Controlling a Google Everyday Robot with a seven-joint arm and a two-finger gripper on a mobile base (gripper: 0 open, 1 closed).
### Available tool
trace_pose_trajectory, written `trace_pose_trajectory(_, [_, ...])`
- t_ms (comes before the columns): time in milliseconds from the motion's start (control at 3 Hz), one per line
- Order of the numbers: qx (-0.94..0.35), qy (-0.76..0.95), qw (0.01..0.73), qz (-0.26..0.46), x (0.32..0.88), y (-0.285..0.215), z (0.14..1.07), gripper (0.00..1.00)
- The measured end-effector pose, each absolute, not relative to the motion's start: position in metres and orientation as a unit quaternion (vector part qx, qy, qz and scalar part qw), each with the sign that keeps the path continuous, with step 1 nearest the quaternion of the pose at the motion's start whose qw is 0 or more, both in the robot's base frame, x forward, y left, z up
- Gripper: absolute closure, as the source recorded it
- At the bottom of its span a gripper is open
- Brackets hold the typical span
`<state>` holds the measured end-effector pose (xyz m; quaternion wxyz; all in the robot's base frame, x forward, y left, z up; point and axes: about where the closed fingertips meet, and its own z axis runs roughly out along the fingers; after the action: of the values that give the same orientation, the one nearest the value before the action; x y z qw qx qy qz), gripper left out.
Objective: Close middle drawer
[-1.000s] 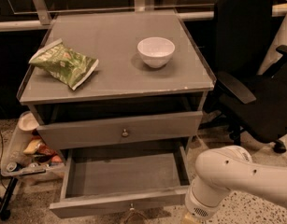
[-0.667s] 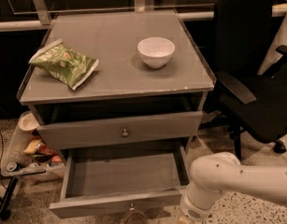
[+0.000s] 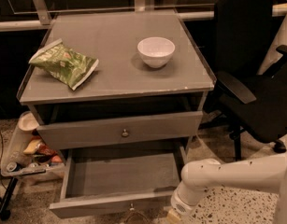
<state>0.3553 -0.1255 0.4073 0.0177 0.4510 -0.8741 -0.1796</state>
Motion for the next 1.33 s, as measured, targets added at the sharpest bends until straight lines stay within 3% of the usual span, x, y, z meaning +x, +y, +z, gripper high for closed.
trace_pose_trajectory(1000, [0.415, -0.899, -0.023, -0.138, 0.421, -0.142, 0.396, 1.0])
trace_pose_trajectory(1333, [0.43, -0.893, -0.053, -0.12, 0.467, -0.133, 0.416, 1.0])
